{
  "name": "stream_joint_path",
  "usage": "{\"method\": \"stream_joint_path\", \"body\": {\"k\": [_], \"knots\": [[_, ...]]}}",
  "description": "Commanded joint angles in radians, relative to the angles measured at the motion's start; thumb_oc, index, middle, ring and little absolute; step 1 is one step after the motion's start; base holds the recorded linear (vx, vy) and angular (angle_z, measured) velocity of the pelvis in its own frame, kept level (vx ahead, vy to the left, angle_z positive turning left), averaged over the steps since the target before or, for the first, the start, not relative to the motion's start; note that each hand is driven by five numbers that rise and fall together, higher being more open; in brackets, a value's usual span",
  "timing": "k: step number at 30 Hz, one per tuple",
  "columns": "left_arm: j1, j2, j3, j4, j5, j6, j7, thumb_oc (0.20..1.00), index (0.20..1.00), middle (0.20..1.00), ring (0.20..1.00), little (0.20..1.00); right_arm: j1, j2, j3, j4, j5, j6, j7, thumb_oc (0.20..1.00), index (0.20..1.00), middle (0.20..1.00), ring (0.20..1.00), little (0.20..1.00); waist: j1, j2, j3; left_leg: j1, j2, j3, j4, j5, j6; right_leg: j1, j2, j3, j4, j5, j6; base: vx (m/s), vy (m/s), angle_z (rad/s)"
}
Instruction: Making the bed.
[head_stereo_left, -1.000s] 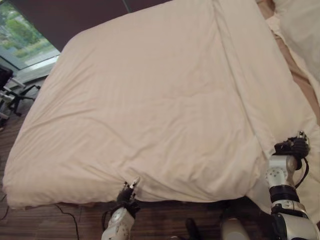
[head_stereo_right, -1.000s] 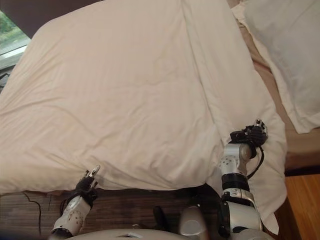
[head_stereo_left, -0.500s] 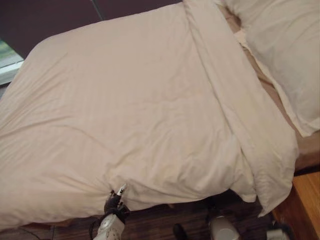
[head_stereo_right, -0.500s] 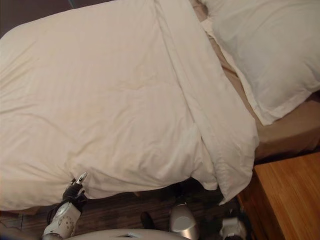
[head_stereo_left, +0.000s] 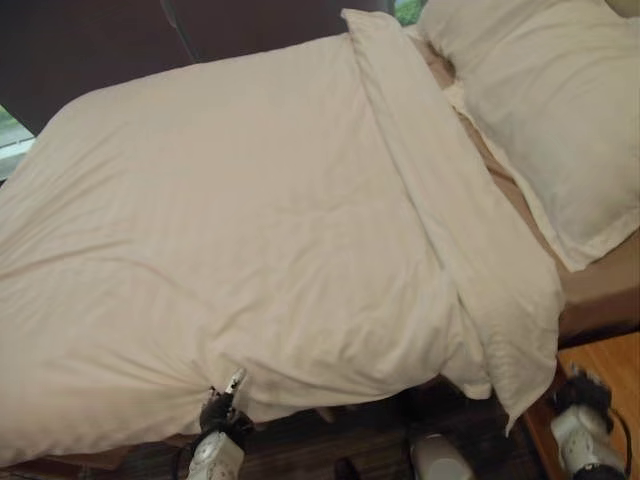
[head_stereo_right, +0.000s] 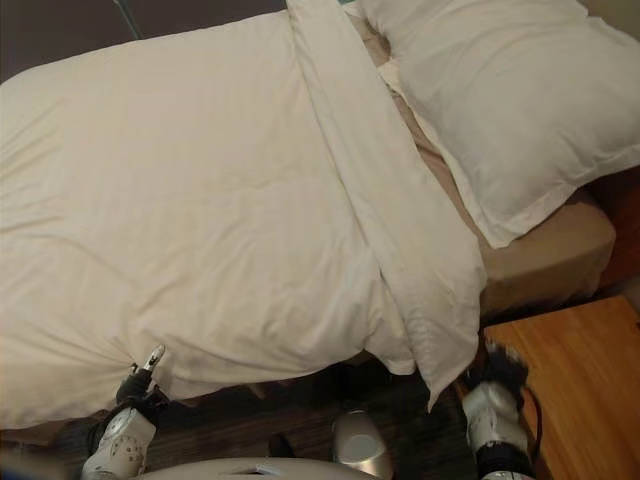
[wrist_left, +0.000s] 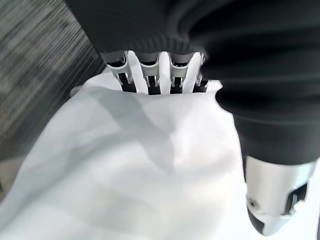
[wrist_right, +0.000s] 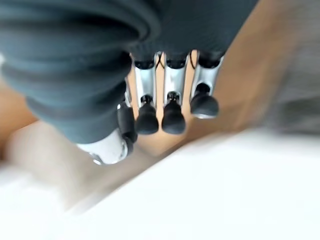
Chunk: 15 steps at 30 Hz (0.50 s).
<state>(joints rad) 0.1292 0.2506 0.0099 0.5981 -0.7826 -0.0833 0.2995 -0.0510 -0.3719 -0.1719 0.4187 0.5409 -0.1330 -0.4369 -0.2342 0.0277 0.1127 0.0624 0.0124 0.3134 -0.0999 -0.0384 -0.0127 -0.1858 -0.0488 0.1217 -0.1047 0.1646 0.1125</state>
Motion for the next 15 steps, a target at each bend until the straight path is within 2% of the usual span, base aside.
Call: {"method": "stream_joint_path", "body": {"k": [1,4,6,7,8,10,11,12,13,14,15], "knots": [[-0.098,-0.051,-0.089,-0.082,0.025,-0.002,-0.062,1.0,1.0,1.0,1.0,1.0,-0.142,0.025,0.028,-0.136,-0.104,-0.07,-0.025,0.2,0.2,0.2,0.2,0.2,0.013,0.02,-0.021,0.016,0.08,-0.113,0.013,-0.017,-0.055,0.082,-0.034,-0.001,0.017,-0.098,0.019,-0.01,0.018,0.21],[-0.095,-0.047,-0.104,-0.089,0.035,0.009,-0.068,1.0,1.0,1.0,1.0,1.0,-0.152,0.05,0.047,-0.22,-0.112,-0.074,-0.021,0.2,0.2,0.2,0.2,0.2,0.019,0.017,-0.03,0.012,0.078,-0.119,0.013,-0.013,-0.054,0.081,-0.036,-0.005,0.017,-0.095,0.017,-0.02,0.0,0.19],[-0.082,-0.039,-0.142,-0.091,0.058,0.025,-0.094,1.0,1.0,1.0,1.0,1.0,-0.196,0.129,0.075,-0.239,0.02,-0.122,0.005,0.2,0.2,0.2,0.2,0.2,0.028,0.022,-0.037,0.016,0.075,-0.119,0.013,-0.016,-0.048,0.083,-0.038,0.001,0.017,-0.095,0.018,0.0,0.004,-0.02],[-0.081,-0.038,-0.142,-0.091,0.058,0.025,-0.094,1.0,1.0,1.0,1.0,1.0,-0.196,0.129,0.075,-0.239,0.022,-0.123,0.006,0.2,0.2,0.2,0.2,0.2,0.028,0.021,-0.037,0.016,0.075,-0.119,0.013,-0.017,-0.048,0.083,-0.038,0.002,0.017,-0.095,0.018,-0.01,0.01,-0.05],[-0.075,-0.032,-0.165,-0.09,0.068,0.028,-0.111,1.0,1.0,1.0,1.0,1.0,-0.23,0.184,0.088,-0.2,0.127,-0.161,0.014,0.2,0.2,0.2,0.2,0.2,0.032,0.033,-0.036,0.018,0.07,-0.116,0.013,-0.019,-0.043,0.08,-0.041,0.009,0.017,-0.094,0.02,0.0,0.0,0.0],[-0.077,-0.032,-0.172,-0.087,0.065,0.029,-0.114,1.0,1.0,1.0,1.0,1.0,-0.255,0.203,0.097,-0.165,0.156,-0.177,0.005,0.2,0.2,0.2,0.2,0.2,0.035,0.04,-0.035,0.018,0.067,-0.115,0.013,-0.02,-0.042,0.078,-0.042,0.014,0.017,-0.094,0.02,0.0,0.0,0.0],[-0.076,-0.031,-0.178,-0.084,0.059,0.028,-0.115,1.0,1.0,1.0,1.0,1.0,-0.284,0.215,0.093,-0.142,0.171,-0.181,-0.023,0.2,0.2,0.2,0.2,0.2,0.035,0.059,-0.03,0.015,0.062,-0.11,0.013,-0.018,-0.041,0.07,-0.047,0.022,0.017,-0.091,0.022,0.0,0.0,0.0],[-0.077,-0.031,-0.178,-0.084,0.059,0.028,-0.115,1.0,1.0,1.0,1.0,1.0,-0.285,0.214,0.093,-0.142,0.171,-0.181,-0.023,0.2,0.2,0.2,0.2,0.2,0.036,0.06,-0.03,0.014,0.062,-0.11,0.013,-0.018,-0.041,0.069,-0.047,0.023,0.017,-0.091,0.022,0.0,0.0,0.0],[-0.085,-0.035,-0.183,-0.067,0.055,0.029,-0.116,1.0,1.0,1.0,1.0,1.0,-0.302,0.216,0.082,-0.117,0.16,-0.182,-0.043,0.2,0.2,0.2,0.2,0.2,0.033,0.076,-0.021,0.009,0.057,-0.108,0.013,-0.016,-0.04,0.06,-0.049,0.03,0.017,-0.088,0.022,-0.04,0.041,-0.08],[-0.099,-0.042,-0.19,-0.029,0.047,0.026,-0.119,1.0,1.0,1.0,1.0,1.0,-0.327,0.226,0.066,-0.072,0.173,-0.197,-0.067,0.2,0.2,0.2,0.2,0.2,0.022,0.113,-0.003,-0.002,0.047,-0.102,0.013,-0.01,-0.038,0.043,-0.056,0.041,0.017,-0.086,0.022,-0.04,0.048,-0.14],[-0.108,-0.047,-0.193,-0.004,0.046,0.024,-0.123,1.0,1.0,1.0,1.0,1.0,-0.335,0.226,0.059,-0.039,0.179,-0.196,-0.074,0.2,0.2,0.2,0.2,0.2,0.017,0.132,0.003,-0.005,0.044,-0.098,0.013,-0.009,-0.037,0.037,-0.06,0.045,0.017,-0.085,0.022,-0.04,0.057,-0.18]]}}
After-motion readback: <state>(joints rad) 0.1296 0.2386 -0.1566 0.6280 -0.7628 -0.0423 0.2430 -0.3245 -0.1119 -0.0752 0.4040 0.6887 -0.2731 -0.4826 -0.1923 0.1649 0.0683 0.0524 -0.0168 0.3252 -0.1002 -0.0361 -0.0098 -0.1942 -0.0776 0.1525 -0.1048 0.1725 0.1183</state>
